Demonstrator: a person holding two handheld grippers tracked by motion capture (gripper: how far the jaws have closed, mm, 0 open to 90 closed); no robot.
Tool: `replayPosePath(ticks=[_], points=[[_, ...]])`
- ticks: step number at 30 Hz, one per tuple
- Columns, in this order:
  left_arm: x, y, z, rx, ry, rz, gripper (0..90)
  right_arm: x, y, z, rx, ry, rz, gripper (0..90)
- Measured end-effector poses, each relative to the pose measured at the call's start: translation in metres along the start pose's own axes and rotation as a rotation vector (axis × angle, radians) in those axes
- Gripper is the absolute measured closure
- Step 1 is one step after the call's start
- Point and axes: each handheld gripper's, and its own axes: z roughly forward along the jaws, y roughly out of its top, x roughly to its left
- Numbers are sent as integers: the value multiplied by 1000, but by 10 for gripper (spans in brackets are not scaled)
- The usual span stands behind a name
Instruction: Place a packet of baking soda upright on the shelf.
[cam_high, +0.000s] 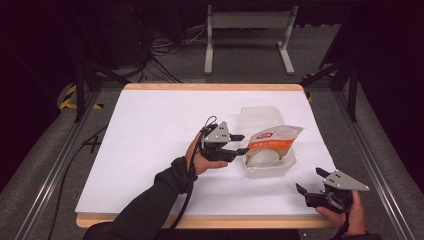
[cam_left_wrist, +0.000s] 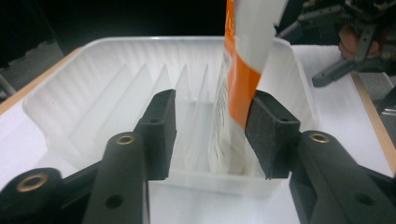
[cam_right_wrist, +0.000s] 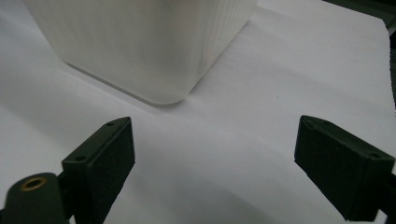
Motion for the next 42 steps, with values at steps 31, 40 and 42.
replayPosePath(ticks=[31,40,42], points=[[-1,-83,-118,258,294,-59,156,0,20,20,-20,32,-50,130],[-1,-122,-158,262,385,-116,133,-1,18,22,-11,29,-63,129],[-4,-136,-173,249,405,-148,124,-1,18,22,-15,31,-63,130]])
